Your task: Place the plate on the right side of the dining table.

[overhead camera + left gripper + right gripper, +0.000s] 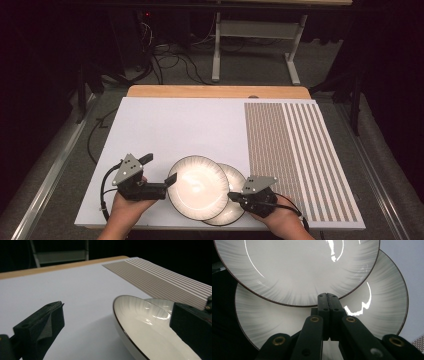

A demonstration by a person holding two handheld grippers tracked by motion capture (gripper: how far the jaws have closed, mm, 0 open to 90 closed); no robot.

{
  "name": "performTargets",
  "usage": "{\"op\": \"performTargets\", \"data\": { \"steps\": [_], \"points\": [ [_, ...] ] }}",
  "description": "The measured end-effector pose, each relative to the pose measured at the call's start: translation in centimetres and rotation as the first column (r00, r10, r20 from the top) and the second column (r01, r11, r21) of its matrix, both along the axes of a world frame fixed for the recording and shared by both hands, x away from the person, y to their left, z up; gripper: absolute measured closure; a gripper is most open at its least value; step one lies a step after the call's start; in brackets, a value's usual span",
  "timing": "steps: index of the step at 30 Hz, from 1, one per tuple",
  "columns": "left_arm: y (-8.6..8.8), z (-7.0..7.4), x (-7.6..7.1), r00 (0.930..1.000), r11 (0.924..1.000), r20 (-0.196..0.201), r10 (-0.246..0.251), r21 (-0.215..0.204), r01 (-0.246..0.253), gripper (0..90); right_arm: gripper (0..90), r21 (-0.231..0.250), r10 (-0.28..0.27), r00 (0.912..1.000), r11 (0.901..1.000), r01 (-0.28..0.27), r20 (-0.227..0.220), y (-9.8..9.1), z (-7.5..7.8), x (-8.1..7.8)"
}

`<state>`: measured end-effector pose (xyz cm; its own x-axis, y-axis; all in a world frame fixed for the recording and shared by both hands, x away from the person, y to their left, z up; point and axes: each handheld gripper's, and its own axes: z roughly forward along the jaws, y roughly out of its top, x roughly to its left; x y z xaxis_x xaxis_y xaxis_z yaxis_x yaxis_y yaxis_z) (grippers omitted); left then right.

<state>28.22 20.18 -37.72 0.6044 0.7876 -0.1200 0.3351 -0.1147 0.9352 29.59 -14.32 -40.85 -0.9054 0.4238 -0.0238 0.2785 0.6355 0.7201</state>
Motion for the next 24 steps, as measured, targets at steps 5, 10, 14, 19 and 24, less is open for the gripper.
{"op": "performTargets", "data": {
  "steps": [5,10,14,19,24],
  "points": [
    [-1.1,-0.7,0.1,0.9932,0.9977,-0.100,-0.060,0.026,0.063,0.7,90.0,-0.001,-0.002,1.0000,1.0000,0.002,0.004,0.0,0.0,0.0],
    [-2.3,-1.5,0.3,0.9727,0.9907,-0.204,-0.110,0.056,0.124,0.7,90.0,-0.002,-0.007,1.0000,1.0000,0.007,0.005,0.0,0.0,0.0],
    [-2.7,-1.9,0.4,0.9564,0.9871,-0.262,-0.130,0.056,0.150,0.7,90.0,-0.005,-0.002,1.0000,1.0000,0.002,0.009,0.0,0.0,0.0],
    [-3.0,-2.2,0.4,0.9320,0.9810,-0.323,-0.164,0.047,0.188,3.0,90.0,-0.007,-0.002,0.9999,1.0000,0.003,0.014,0.0,0.0,0.0],
    [-3.1,-2.5,0.4,0.9116,0.9806,-0.373,-0.172,0.023,0.195,13.8,90.0,-0.007,-0.003,0.9999,1.0000,0.003,0.012,0.0,0.0,0.0]
  ]
}}
